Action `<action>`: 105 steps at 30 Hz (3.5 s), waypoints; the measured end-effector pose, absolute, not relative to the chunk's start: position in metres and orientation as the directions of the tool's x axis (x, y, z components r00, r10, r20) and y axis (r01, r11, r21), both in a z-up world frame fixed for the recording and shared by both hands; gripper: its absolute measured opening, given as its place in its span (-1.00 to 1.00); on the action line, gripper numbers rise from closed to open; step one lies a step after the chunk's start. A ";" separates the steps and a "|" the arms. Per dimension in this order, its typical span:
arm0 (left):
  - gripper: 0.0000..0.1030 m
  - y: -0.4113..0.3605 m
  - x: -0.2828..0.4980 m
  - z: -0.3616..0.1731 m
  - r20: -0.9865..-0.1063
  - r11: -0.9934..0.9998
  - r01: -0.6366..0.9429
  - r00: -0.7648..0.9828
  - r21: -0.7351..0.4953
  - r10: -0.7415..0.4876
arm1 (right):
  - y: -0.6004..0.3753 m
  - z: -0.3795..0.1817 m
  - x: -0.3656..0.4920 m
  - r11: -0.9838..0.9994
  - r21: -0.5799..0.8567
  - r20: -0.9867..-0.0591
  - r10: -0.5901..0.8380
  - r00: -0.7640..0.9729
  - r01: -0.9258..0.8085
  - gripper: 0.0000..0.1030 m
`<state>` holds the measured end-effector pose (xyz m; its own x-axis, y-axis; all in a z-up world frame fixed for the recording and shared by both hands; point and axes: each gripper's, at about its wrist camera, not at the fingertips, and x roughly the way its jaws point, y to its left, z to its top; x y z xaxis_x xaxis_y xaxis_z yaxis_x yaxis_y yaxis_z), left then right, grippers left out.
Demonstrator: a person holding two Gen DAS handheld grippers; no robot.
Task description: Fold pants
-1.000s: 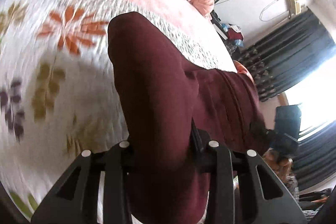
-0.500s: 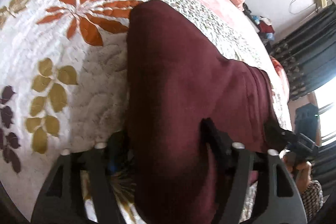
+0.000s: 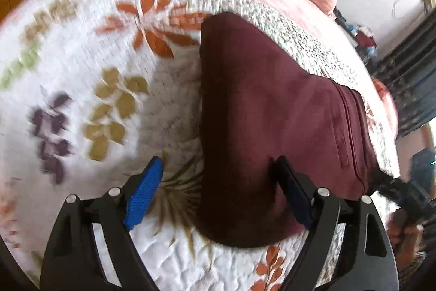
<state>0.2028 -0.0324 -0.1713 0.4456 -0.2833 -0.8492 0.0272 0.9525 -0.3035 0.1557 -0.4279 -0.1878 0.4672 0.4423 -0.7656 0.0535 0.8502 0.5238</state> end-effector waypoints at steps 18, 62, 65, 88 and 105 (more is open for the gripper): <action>0.89 -0.054 0.096 -0.082 -0.836 0.995 0.069 0.539 -0.077 -0.102 | -0.347 -0.093 0.062 0.987 0.146 -0.855 0.089 0.510 0.072 0.92; 0.89 -0.066 0.075 -0.059 -0.810 0.994 0.105 0.583 -0.004 -0.065 | -0.314 -0.094 0.067 0.995 0.080 -0.868 0.037 0.495 0.066 0.92; 0.89 -0.066 0.076 -0.059 -0.810 0.994 0.105 0.583 -0.005 -0.066 | -0.313 -0.094 0.068 0.995 0.078 -0.867 0.035 0.497 0.066 0.92; 0.89 -0.067 0.085 -0.068 -0.818 0.995 0.101 0.574 0.027 -0.036 | -0.316 -0.099 0.075 0.994 0.074 -0.870 0.027 0.493 0.077 0.92; 0.89 -0.070 0.089 -0.070 -0.822 0.994 0.105 0.569 0.030 -0.035 | -0.315 -0.103 0.077 0.995 0.070 -0.871 0.023 0.491 0.077 0.92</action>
<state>0.0886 -0.0696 -0.0702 0.5687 -0.0353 -0.8218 0.1046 0.9941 0.0297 0.0770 -0.3150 -0.1033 0.4905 0.0231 -0.8711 0.0774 0.9945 0.0700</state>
